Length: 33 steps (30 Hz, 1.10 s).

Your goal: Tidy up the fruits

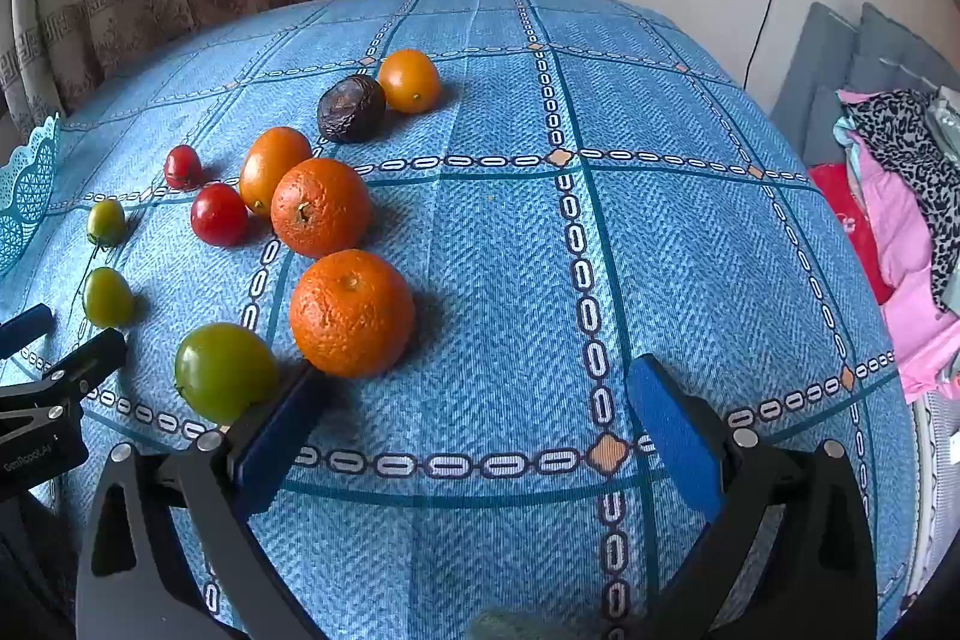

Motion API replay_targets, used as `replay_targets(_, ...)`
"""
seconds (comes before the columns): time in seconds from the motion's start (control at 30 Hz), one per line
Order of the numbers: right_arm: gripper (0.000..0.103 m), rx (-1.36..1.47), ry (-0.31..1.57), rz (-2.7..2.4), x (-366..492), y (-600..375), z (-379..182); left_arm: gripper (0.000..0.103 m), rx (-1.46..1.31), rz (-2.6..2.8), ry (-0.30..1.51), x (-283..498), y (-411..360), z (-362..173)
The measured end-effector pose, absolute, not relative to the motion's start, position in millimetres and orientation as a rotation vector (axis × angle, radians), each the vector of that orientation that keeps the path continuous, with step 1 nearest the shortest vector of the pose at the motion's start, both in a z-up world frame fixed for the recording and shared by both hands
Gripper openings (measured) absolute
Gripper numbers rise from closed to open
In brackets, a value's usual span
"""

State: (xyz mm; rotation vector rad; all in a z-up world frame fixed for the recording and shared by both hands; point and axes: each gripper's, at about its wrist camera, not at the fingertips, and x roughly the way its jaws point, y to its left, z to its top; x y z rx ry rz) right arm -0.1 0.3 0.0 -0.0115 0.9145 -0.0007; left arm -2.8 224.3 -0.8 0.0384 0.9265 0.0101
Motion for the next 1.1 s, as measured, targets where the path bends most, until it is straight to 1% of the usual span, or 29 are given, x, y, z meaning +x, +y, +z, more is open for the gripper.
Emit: replay_targets(1.1, 0.098, -0.015, 0.915, -0.003, -1.7, -2.0, 0.1, 0.101, 0.031, 0.006, 0.924, -2.0, 225.3, -1.1)
